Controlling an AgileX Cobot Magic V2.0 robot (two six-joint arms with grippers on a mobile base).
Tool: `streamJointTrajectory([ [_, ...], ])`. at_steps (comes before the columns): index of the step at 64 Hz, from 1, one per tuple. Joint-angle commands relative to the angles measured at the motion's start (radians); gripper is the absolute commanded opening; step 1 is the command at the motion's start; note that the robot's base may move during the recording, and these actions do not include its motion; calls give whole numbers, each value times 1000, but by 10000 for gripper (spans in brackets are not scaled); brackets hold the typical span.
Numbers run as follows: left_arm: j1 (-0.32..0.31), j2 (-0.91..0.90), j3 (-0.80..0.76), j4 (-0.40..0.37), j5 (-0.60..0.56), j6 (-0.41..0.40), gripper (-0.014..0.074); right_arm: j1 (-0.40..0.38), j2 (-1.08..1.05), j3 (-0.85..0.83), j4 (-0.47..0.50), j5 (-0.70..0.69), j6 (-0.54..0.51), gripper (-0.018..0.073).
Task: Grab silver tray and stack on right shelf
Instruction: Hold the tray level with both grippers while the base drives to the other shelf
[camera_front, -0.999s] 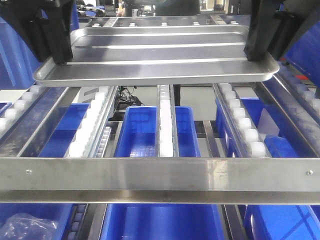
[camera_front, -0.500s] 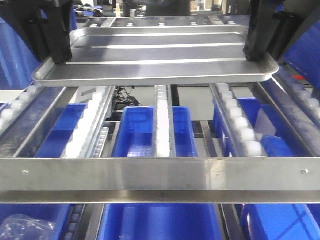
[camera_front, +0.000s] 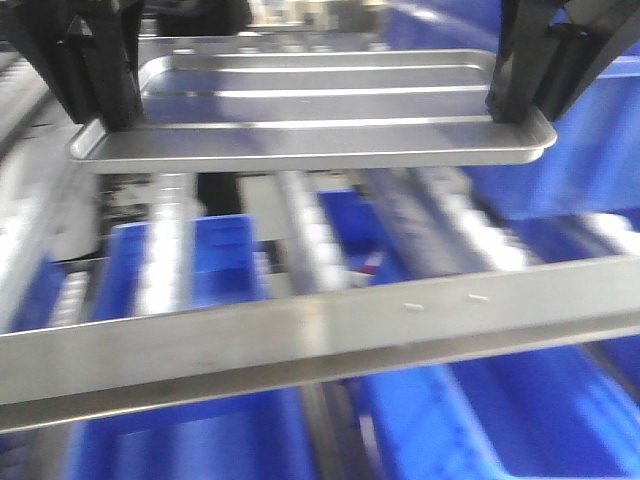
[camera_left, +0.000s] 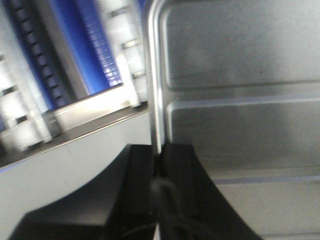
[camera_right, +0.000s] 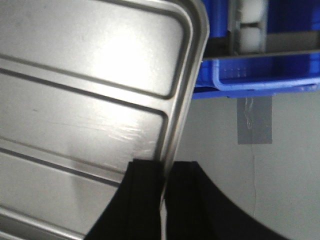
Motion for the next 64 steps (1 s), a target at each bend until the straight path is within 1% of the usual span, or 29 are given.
streamJointTrajectory([
  [1, -20, -41, -29, -10, -25, 36, -93, 4, -40, -28, 2, -70, -27, 56],
  [64, -20, -41, -29, -17, -25, 36, -93, 4, -40, -28, 2, -70, -27, 56],
])
